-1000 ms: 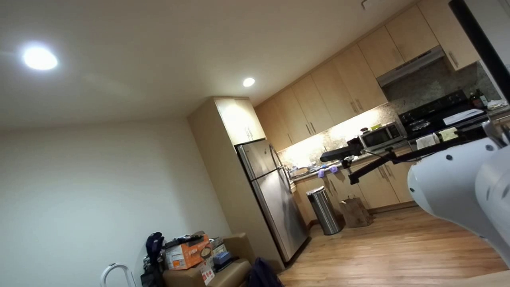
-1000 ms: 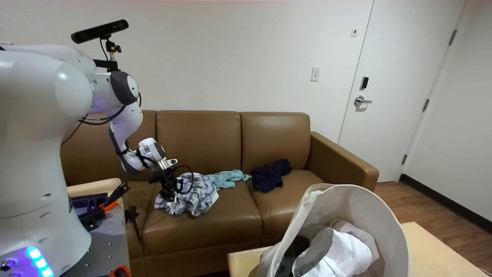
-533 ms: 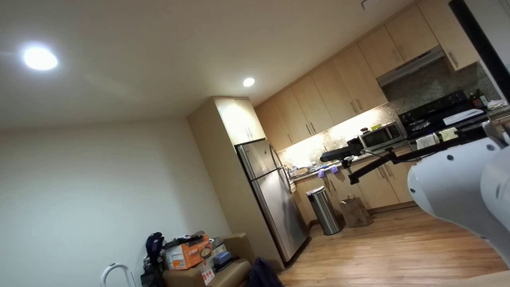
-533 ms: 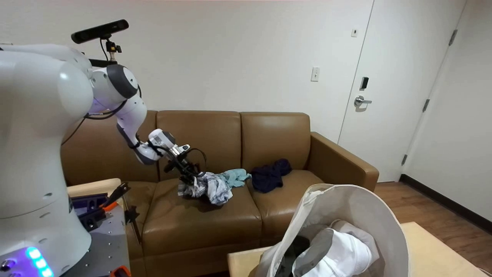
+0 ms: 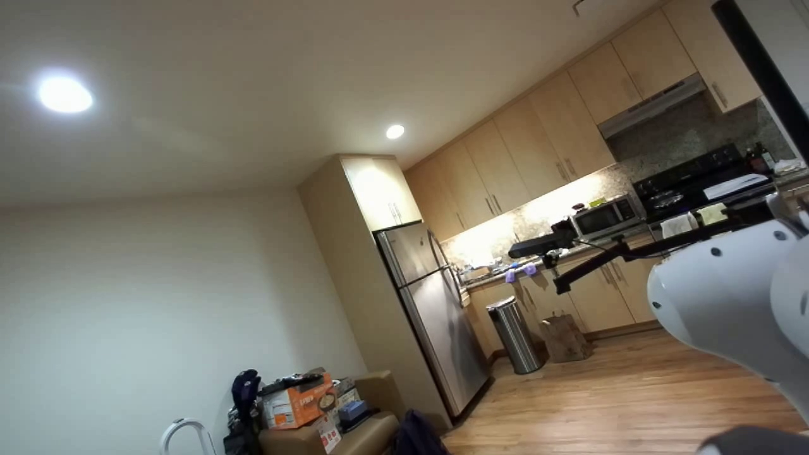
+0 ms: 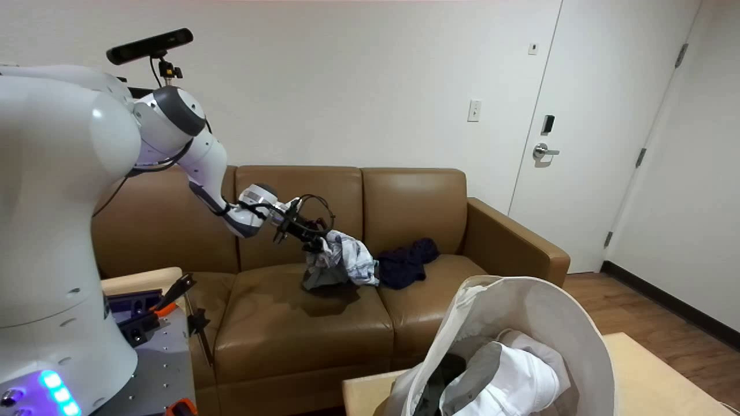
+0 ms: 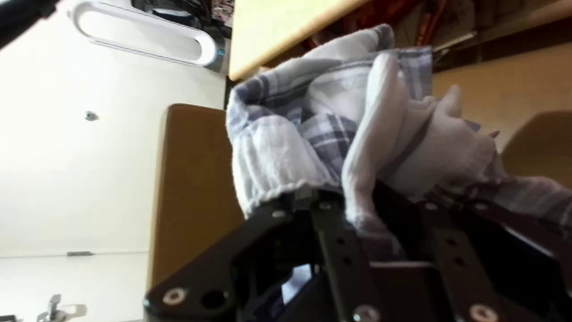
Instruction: Move the white cloth to the right
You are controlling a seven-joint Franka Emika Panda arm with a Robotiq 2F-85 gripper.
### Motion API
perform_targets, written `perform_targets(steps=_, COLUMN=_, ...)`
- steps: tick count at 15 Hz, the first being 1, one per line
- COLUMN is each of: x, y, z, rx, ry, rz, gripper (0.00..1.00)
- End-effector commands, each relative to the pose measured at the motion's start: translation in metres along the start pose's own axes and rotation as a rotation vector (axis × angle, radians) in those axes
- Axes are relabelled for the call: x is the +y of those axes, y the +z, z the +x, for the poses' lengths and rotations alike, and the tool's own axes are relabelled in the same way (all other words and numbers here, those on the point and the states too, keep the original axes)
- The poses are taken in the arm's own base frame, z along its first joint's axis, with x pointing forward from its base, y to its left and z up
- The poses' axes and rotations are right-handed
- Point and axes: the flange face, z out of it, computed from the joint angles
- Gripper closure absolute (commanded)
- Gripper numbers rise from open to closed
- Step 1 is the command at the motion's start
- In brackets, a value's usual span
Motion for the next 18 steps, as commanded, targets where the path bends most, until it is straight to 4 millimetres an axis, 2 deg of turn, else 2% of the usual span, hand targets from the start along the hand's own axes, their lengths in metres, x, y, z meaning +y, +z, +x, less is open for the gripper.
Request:
perform_targets(steps=1, x=0.003, y=0.009, z=-0.004, rx=-0.032, ry=0.012, rz=-0.030, gripper=0.89)
perform_targets(steps=2, x=0.004, y=0.014, z=-0.006, rx=-0.045, ry=0.016, rz=-0.032, gripper=0.80)
perform_targets(steps=6, x=0.000, y=0.010, z=-0.005, rx=-0.034, ry=0.013, rz=-0.026, gripper=0.81)
perform_targets(steps=7, x=0.000, y=0.009, z=-0.005, rx=-0.032, ry=0.012, rz=-0.026, gripper=0.89)
perform_targets(steps=8, x=0.001, y=0.011, z=0.000, rx=0.011, ry=0.016, rz=0.116, gripper=0.89)
perform_targets(steps=9, x=0.002, y=0.020, z=0.002, rx=0.020, ry=0.031, rz=0.147, gripper=0.89)
perform_targets(steps=11, x=0.009, y=0.052, z=0.005, rx=0.048, ry=0.059, rz=0.243, gripper=0.89)
perform_targets(steps=13, x=0.007, y=0.080, z=0.000, rx=0.056, ry=0.087, rz=0.338, gripper=0.89)
perform_targets(steps=15, x=0.013, y=0.108, z=-0.003, rx=0.094, ry=0.125, rz=0.430, gripper=0.89)
perform_targets(steps=16, x=0.029, y=0.123, z=0.000, rx=0.145, ry=0.152, rz=0.460, gripper=0.89)
perform_targets(steps=18, x=0.056, y=0.131, z=0.010, rx=0.247, ry=0.179, rz=0.507, gripper=0.89)
